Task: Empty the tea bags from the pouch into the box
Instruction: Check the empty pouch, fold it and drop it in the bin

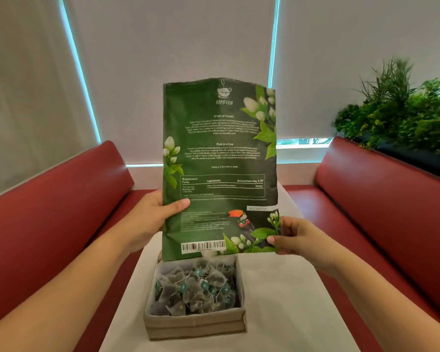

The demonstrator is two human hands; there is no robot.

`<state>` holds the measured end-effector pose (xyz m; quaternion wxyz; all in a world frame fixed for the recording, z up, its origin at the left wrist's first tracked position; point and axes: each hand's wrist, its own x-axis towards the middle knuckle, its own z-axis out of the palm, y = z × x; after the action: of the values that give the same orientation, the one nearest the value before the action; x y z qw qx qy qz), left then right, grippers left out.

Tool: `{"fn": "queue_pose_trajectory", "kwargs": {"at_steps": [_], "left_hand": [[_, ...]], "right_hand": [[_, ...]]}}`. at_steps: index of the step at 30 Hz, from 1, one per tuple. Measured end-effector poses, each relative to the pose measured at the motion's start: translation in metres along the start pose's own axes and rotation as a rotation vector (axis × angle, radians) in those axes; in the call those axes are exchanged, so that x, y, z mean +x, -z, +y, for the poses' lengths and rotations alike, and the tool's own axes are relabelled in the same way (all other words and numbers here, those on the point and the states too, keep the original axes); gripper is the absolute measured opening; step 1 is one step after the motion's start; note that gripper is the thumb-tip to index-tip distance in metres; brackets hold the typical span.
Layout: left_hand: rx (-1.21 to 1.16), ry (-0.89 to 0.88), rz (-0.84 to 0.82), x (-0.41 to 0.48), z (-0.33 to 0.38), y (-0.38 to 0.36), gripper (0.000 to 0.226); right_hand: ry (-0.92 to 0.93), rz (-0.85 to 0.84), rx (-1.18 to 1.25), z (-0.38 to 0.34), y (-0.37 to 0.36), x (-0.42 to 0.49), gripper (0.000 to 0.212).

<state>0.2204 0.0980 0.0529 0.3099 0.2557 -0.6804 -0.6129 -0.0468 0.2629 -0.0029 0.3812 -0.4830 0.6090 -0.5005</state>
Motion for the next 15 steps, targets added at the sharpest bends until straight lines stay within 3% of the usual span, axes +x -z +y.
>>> {"fn": "queue_pose_trajectory", "kwargs": {"at_steps": [3,6,7,10,15], "left_hand": [[0.033,0.045,-0.013,-0.004,0.001,-0.009,0.026],[0.052,0.115,-0.085,-0.01,0.003,-0.016,0.035],[0.043,0.12,-0.071,-0.011,0.004,-0.019,0.036],[0.02,0.104,0.017,-0.011,0.006,-0.024,0.024],[0.014,0.154,0.055,-0.013,0.008,-0.027,0.023]], "right_hand": [[0.127,0.127,0.211,-0.017,-0.001,0.001,0.028],[0.178,0.222,0.235,-0.027,0.006,0.004,0.045],[0.179,0.222,0.214,-0.028,0.007,0.002,0.043],[0.169,0.238,0.175,-0.026,0.012,-0.001,0.009],[0.085,0.185,0.249,-0.024,0.016,-0.007,0.007]]}}
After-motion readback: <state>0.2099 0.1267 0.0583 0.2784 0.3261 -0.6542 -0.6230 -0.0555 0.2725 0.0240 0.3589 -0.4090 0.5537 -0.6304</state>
